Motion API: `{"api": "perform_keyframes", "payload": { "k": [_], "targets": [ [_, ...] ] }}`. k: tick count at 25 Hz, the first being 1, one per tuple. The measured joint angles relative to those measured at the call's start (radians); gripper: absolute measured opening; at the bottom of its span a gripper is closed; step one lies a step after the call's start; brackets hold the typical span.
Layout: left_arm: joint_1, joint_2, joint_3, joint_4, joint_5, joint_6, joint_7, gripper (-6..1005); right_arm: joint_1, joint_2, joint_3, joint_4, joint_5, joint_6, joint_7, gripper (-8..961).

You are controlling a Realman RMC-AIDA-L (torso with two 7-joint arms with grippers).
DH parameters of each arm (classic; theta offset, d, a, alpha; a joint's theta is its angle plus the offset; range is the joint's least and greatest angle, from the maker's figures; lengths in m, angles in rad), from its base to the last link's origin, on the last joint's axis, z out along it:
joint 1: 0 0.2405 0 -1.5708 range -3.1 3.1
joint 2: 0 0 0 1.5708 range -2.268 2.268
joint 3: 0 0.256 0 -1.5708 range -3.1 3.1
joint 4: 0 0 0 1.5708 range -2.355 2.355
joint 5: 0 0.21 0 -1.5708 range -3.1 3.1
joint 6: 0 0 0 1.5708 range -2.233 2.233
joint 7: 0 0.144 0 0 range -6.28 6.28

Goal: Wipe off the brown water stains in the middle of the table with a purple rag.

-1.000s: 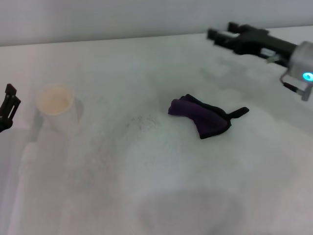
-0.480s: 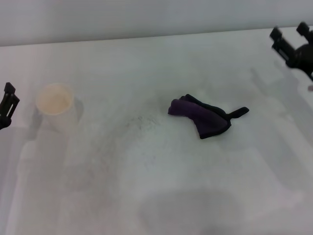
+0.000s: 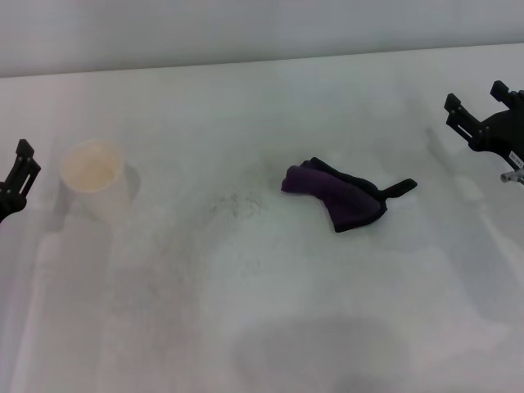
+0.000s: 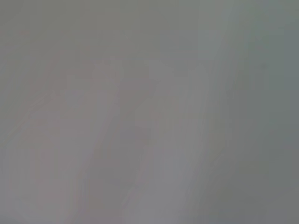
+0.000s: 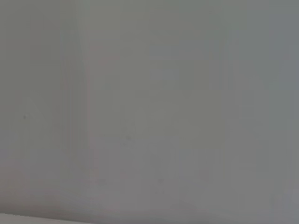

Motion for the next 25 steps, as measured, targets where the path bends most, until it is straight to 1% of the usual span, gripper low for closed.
{"api": "perform_keyframes", "payload": {
  "k": [3, 9, 21, 25],
  "targets": [
    [-0.007, 0.001, 0.0, 0.0, -0.016, -0.013, -0.001, 890, 0.01, 0.0, 0.001, 0.002, 0.001, -0.016, 0.002, 828],
    [-0.038, 0.002, 0.0, -0.002, -0.069, -0.096, -0.001, 890, 0.033, 0.0, -0.002, 0.006, 0.001, -0.031, 0.018, 828],
    [-0.047, 0.002, 0.0, 0.004, -0.073, -0.092, 0.002, 890, 0.042, 0.0, 0.005, 0.007, 0.006, -0.05, 0.019, 828],
    [-0.06, 0.002, 0.0, 0.004, -0.073, -0.09, 0.004, 890, 0.043, 0.0, 0.005, 0.007, 0.007, -0.056, 0.019, 828]
  ]
}}
